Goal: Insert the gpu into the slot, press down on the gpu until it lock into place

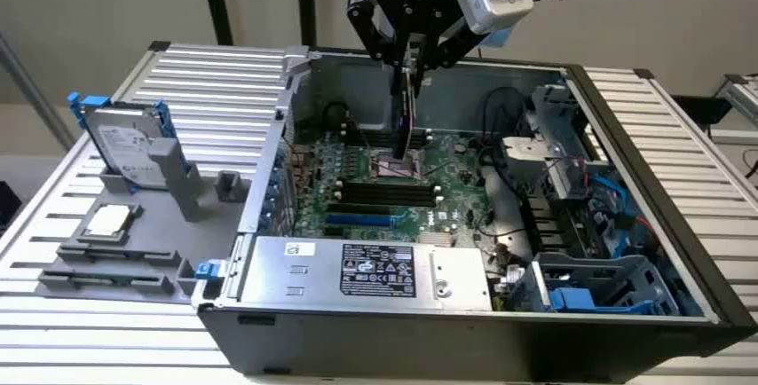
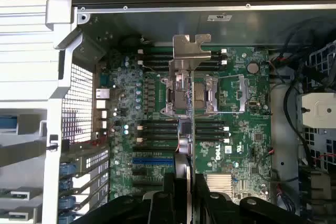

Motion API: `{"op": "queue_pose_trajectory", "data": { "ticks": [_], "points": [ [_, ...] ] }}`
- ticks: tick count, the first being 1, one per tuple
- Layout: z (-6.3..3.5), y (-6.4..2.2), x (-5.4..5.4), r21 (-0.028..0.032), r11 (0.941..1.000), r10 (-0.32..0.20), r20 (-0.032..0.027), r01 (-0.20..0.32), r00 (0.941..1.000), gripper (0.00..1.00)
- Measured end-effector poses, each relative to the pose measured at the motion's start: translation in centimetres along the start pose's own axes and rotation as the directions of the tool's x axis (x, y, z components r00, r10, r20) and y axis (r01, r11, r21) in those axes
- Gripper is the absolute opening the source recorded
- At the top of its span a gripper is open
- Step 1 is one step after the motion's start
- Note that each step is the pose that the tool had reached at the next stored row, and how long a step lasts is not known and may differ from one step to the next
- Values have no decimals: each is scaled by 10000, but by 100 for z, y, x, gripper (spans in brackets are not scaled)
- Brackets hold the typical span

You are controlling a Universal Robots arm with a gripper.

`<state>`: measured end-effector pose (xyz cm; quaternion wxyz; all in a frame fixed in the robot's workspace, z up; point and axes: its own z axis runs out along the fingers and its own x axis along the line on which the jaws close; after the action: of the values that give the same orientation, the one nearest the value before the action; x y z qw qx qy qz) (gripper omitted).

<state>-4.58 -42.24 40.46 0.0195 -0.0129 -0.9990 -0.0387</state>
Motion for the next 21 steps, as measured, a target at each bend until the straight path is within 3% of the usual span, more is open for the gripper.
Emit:
{"op": "queue_pose_trajectory", "data": {
  "ticks": [14, 17, 21],
  "points": [
    [0, 0, 0, 2, 10000, -5, -1, 5, 10000, 26],
    [0, 0, 0, 21, 9990, -443, -35, 443, 9990, 26],
    [1, 0, 0, 45, 9932, -1164, -93, 1164, 9932, 26]
  ]
}}
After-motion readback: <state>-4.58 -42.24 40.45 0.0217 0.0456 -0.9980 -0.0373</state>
